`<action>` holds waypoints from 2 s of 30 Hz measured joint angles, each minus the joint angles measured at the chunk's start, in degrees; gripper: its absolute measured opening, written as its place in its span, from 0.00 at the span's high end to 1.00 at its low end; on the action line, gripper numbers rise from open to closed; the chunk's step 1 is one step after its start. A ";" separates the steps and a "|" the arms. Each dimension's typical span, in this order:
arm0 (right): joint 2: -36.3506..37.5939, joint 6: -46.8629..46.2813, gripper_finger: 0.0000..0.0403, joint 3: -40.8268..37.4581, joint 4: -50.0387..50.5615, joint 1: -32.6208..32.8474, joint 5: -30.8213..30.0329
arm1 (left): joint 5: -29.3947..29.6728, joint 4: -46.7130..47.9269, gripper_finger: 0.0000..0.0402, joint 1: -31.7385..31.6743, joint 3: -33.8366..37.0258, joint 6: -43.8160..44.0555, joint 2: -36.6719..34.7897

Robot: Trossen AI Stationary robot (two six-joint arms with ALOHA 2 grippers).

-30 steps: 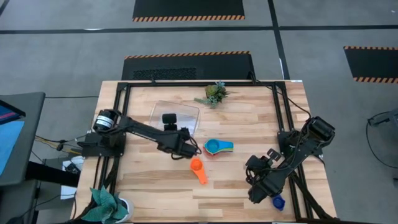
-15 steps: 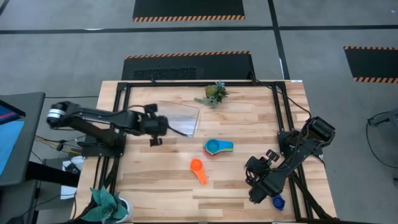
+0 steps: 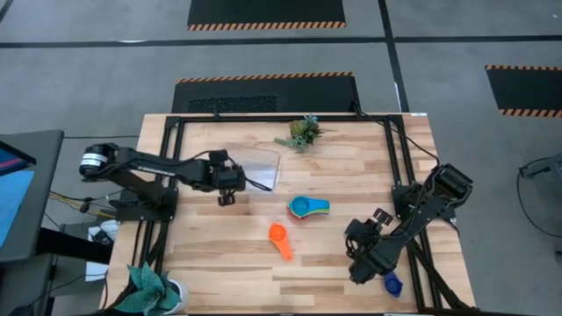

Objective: Nest measuring cups in basket
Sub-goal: Stack the orange measuring cup on top of the light blue measuring cup

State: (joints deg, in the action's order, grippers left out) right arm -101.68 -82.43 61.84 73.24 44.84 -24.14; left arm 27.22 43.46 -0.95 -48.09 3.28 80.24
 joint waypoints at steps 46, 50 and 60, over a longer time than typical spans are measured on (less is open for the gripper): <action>0.01 0.24 0.71 0.00 -2.19 1.08 0.13 | -2.52 -0.79 1.00 28.32 -34.31 -1.61 27.19; 0.00 0.27 0.71 0.00 -2.67 1.53 0.11 | -3.75 0.16 1.00 25.54 -35.15 -4.82 30.50; 0.01 0.41 0.71 -0.02 -3.08 1.70 0.09 | -7.84 -0.11 1.00 24.31 -35.19 -10.22 31.62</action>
State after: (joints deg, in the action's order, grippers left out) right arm -101.67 -82.02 61.83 70.16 46.54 -24.05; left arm 19.38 43.35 23.35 -83.29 -6.93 111.85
